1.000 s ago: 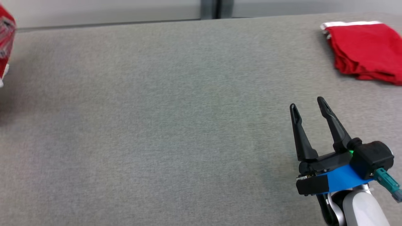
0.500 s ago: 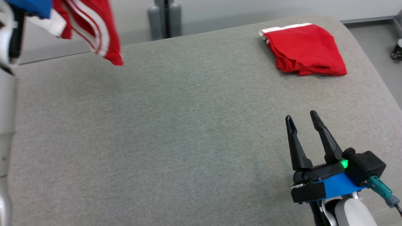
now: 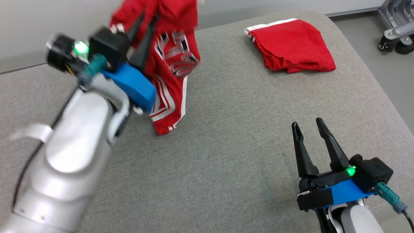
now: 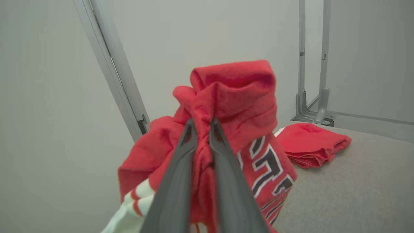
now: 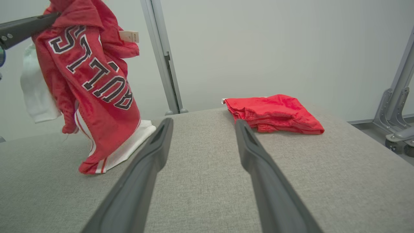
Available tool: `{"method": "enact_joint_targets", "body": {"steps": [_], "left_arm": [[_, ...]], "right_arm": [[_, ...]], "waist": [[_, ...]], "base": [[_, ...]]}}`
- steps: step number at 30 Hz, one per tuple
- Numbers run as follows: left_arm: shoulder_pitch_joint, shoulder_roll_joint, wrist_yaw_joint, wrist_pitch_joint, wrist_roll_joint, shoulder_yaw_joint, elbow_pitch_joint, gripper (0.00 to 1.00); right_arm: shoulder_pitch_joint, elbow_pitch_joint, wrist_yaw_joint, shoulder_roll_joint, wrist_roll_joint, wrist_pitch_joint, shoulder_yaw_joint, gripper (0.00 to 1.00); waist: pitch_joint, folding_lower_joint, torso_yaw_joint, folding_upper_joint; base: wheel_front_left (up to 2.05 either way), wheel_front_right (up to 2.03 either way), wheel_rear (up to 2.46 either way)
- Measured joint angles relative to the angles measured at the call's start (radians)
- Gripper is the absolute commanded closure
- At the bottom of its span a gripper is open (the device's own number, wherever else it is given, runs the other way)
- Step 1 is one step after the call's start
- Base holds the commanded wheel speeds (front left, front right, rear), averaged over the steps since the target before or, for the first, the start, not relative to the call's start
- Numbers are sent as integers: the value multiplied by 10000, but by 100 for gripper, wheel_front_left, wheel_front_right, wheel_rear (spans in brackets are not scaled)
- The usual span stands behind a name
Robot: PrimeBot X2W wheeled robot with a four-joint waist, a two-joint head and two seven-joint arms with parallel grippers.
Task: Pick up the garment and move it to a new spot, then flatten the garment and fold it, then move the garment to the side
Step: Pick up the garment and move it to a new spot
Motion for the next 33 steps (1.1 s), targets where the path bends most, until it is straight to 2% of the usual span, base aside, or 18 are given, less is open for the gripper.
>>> {"method": "enact_joint_targets", "body": {"steps": [14,16,23,28,33], "left_arm": [[3129,-1367,107,-1018,-535,-1114,1223,100],[3352,-1486,192,-1189,-527,-1200,1333,0],[3609,-1628,550,-1816,-430,-1152,1202,0],[3986,-1415,1018,-1996,-445,-523,493,0],[4710,-1129,1536,-2021,-311,625,-874,0]], "right_arm": [[-6,362,0,2,2,-29,31,0],[-3,428,0,6,2,-31,86,0],[111,627,0,6,-2,-33,67,0],[267,650,0,4,-31,-44,8,0],[397,652,0,6,-79,-48,-81,0]], "waist": [[-186,0,521,0],[-238,0,614,0],[-559,0,944,0],[-850,0,1221,0],[-1085,-1,1566,0]], "base": [[0,0,0],[0,0,0],[0,0,0],[0,0,0],[0,0,0]]}}
